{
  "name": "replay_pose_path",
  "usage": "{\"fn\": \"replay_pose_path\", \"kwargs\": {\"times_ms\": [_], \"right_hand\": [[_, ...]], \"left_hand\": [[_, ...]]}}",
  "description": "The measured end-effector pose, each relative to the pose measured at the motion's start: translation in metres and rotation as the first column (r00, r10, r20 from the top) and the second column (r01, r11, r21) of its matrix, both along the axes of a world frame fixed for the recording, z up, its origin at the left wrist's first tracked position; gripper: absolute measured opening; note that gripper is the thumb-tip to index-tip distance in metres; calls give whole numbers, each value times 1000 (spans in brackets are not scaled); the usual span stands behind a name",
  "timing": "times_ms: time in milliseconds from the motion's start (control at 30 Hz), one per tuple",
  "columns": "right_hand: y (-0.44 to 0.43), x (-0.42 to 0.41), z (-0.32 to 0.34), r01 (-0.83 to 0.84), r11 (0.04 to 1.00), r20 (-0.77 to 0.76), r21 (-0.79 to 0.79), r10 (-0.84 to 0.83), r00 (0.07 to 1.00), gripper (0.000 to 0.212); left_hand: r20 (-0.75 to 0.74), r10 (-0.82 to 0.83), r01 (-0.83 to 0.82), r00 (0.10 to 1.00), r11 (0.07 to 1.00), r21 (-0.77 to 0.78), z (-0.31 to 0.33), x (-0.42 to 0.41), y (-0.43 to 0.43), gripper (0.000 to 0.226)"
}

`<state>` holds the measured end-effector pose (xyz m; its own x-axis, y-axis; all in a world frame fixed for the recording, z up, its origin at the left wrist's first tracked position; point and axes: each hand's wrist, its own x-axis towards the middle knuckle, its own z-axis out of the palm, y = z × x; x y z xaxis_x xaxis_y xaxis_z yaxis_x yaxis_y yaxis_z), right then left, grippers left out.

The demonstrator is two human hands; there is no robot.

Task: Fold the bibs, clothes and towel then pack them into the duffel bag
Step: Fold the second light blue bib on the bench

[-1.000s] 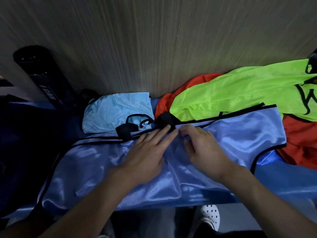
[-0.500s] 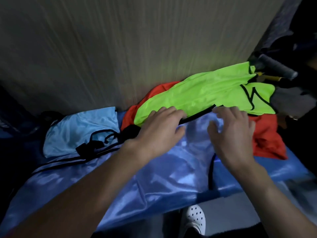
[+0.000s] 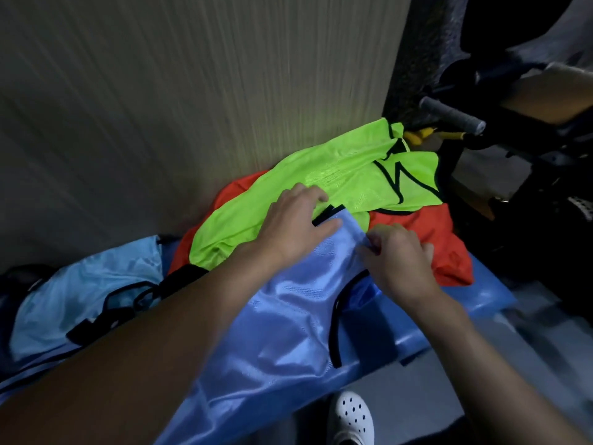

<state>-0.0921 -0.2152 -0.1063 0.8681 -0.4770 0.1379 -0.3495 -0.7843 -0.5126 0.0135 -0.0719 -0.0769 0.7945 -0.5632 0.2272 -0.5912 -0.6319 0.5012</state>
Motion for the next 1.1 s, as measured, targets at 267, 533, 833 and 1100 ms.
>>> {"fn": "replay_pose_path", "kwargs": {"times_ms": [267, 533, 833, 1100], "right_hand": [[-6, -2, 9, -12, 977, 180, 213, -27, 983, 19], [-13, -7, 5, -220, 930, 199, 294, 165, 966, 4], [-14, -17, 1, -267, 915, 144, 301, 233, 962, 14], [39, -39, 17, -448, 860, 347, 245, 354, 869, 11]], "left_hand": [[11, -82, 80, 997, 991, 108, 21, 10, -18, 10], [-180, -184, 203, 966, 975, 93, 24, 14, -13, 31], [-130, -279, 306, 951, 907, 290, 35, 16, -6, 19], [9, -463, 441, 886, 850, 287, 56, 10, 61, 14]]}}
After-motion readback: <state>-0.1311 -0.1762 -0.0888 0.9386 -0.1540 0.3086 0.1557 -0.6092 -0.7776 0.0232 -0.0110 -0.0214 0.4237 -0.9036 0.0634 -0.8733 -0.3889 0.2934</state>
